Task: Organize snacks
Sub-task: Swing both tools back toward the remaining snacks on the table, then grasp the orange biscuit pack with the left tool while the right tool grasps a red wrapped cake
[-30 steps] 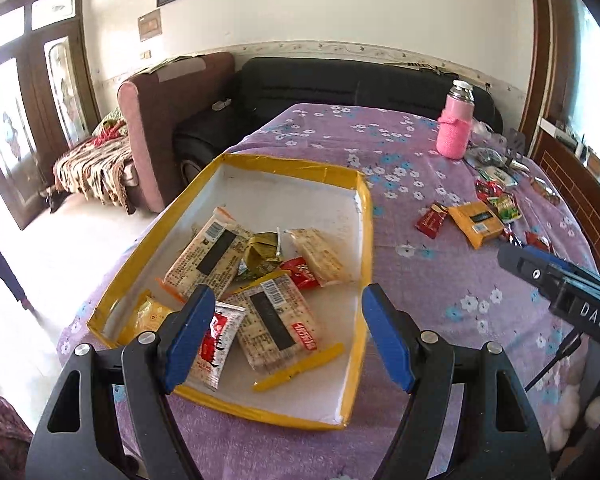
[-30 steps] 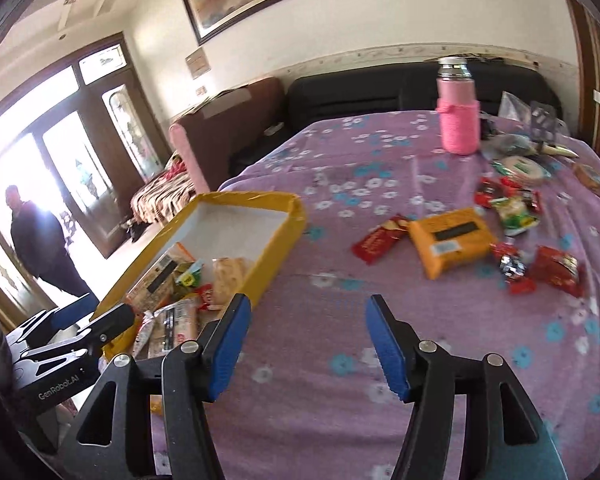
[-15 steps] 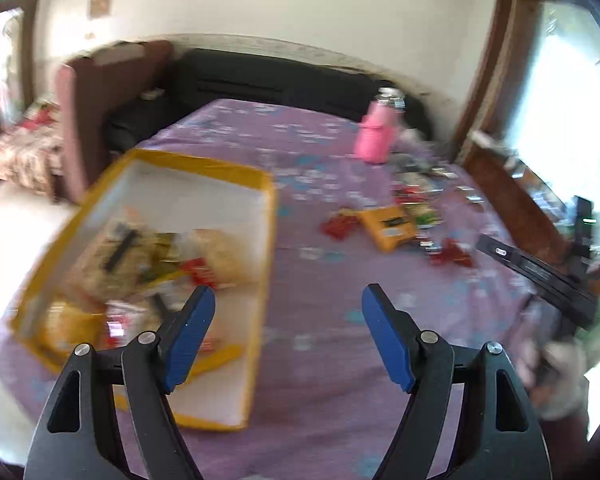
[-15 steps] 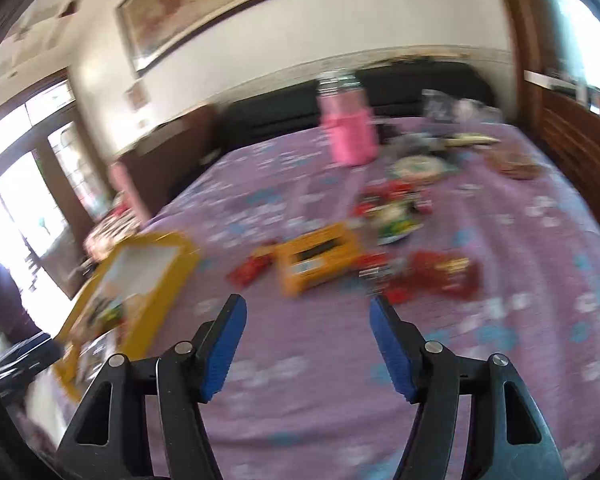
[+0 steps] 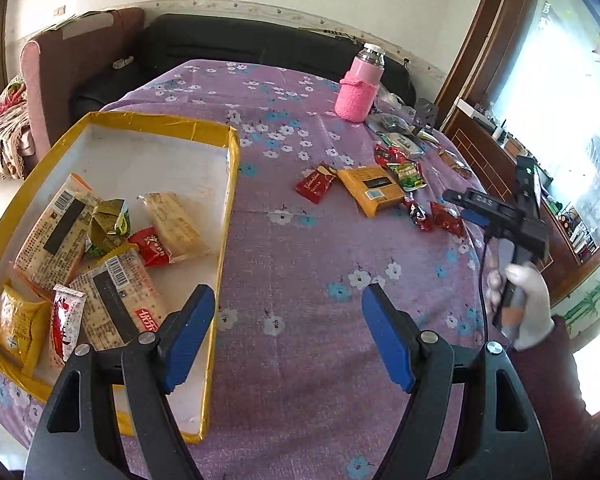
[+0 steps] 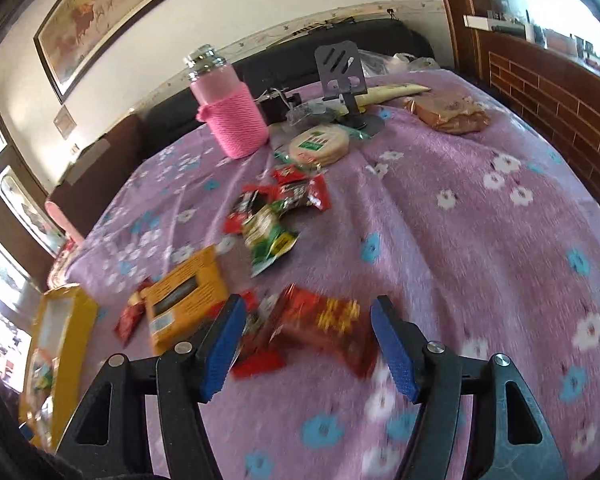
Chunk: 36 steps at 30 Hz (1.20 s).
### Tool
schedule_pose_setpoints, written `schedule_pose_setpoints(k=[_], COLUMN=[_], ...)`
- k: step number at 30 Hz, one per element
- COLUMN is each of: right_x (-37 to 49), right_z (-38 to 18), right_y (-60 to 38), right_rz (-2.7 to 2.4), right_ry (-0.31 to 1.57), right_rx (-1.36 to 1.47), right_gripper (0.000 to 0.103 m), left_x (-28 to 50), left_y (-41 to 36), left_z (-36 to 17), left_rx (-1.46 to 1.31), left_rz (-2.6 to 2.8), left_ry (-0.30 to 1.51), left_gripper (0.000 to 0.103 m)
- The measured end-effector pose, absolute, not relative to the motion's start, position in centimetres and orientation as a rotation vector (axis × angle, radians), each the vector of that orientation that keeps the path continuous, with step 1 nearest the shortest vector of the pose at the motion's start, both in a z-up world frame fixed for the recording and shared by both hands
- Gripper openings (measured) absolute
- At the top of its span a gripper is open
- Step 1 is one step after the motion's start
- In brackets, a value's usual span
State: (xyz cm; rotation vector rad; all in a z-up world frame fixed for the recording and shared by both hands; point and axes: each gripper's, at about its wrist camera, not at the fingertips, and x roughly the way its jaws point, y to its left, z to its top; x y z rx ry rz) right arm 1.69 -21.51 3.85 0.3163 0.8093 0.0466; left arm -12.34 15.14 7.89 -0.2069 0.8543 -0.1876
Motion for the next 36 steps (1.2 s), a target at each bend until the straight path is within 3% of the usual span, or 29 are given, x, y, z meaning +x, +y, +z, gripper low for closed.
schedule_pose_setpoints(k=[8, 19, 20, 21, 22, 36], right_x=[2.7, 0.5, 0.2, -0.1, -0.1, 1.0], right_z=[1.8, 1.1, 1.0, 1.2, 1.3, 1.5], right_y=[-20.6, -15.7, -15.6, -15.7, -15.7, -20.6], right_rz=[0.253, 0.137, 0.125, 0.108, 0.095, 0.175], right_ry=[0.943, 0.932, 0.935, 0.935, 0.936, 0.973], right_rx=[0.355, -0.010, -0.025, -0.040, -0.050, 0.242], right_gripper=[0.066, 0.064, 0.059, 0.036, 0.033, 0.033], left_x=[-11.6, -5.5, -4.2, -2.9, -2.3, 10.2], left_y=[14.2, 8.7, 7.9, 7.0, 6.5, -2.7], left_z=[7.4, 9.2, 9.1, 8.9, 8.7, 3.5], left_rx=[-0.210, -0.072, -0.057, -0.042, -0.034, 0.265], left_rz=[-0.215, -0.327, -0.342, -0.356, -0.367, -0.485], left_ry=[0.865, 0.889, 0.899, 0.910, 0.917, 1.017], left_gripper=[0.076, 0.076, 0.076, 0.076, 0.076, 0.076])
